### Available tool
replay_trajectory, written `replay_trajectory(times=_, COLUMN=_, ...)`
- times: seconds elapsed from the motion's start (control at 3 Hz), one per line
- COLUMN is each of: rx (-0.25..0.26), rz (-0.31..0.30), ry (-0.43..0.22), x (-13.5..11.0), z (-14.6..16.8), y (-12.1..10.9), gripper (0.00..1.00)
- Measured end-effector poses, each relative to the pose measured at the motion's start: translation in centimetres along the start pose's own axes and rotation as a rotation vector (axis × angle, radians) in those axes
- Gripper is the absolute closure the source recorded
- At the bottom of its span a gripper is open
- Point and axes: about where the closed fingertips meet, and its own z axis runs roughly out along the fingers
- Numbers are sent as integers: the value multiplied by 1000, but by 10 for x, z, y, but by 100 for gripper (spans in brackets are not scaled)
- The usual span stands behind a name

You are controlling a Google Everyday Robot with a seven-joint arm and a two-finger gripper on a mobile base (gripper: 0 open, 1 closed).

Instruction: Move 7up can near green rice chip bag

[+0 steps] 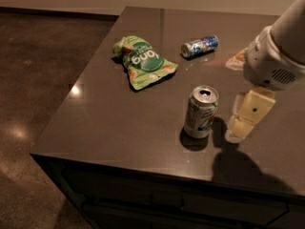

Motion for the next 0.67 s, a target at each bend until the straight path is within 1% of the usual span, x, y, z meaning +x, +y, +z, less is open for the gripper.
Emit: replay_trajectory(times=0.67, rx=-45, rz=16, ry=-62, x=-19, z=34, y=-4, gripper=0)
